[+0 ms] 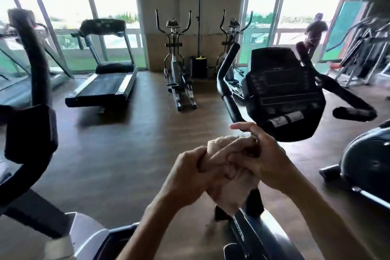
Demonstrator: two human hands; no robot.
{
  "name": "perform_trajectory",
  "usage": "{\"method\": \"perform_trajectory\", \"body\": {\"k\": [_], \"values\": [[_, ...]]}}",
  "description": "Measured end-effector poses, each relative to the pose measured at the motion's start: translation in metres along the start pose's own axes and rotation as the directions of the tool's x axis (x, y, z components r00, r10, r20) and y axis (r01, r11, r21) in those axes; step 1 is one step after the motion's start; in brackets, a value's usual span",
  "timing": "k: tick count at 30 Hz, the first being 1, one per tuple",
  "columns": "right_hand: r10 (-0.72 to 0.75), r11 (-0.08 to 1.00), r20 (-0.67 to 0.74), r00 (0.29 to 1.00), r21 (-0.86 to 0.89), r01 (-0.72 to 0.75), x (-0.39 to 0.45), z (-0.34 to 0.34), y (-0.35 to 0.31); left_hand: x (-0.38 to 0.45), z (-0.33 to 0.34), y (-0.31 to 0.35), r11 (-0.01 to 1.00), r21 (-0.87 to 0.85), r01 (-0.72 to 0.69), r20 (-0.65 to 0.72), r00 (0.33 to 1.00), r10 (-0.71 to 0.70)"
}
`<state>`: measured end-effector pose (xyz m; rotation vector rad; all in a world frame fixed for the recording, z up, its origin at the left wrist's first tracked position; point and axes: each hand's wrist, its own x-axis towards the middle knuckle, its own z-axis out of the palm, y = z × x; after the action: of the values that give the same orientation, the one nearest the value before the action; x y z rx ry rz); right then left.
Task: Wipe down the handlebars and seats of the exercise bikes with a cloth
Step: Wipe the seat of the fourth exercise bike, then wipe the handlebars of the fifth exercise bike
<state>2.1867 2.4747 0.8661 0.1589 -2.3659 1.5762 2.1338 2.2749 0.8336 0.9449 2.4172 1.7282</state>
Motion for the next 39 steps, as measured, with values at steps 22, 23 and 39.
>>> {"method": "perform_trajectory", "body": {"k": [22,23,39], "values": [[-0.062,0.984,-0.55,0.833,0.105,0.143,0.183,0.005,0.028,0.229,-0.001,-0.024,0.899,-0.438,-0.015,0.257,0.956,0.142],[-0.062,0.991,-0.584,0.809,0.062,0.12,0.195,0.004,0.03,0.246,-0.009,-0.027,0.914,-0.403,-0.037,0.318,0.931,0.178],[-0.409,0.908,-0.866,0.288,-0.418,0.032,0.367,-0.021,0.07,0.445,-0.023,-0.069,0.774,-0.612,0.164,0.522,0.819,0.239]]}}
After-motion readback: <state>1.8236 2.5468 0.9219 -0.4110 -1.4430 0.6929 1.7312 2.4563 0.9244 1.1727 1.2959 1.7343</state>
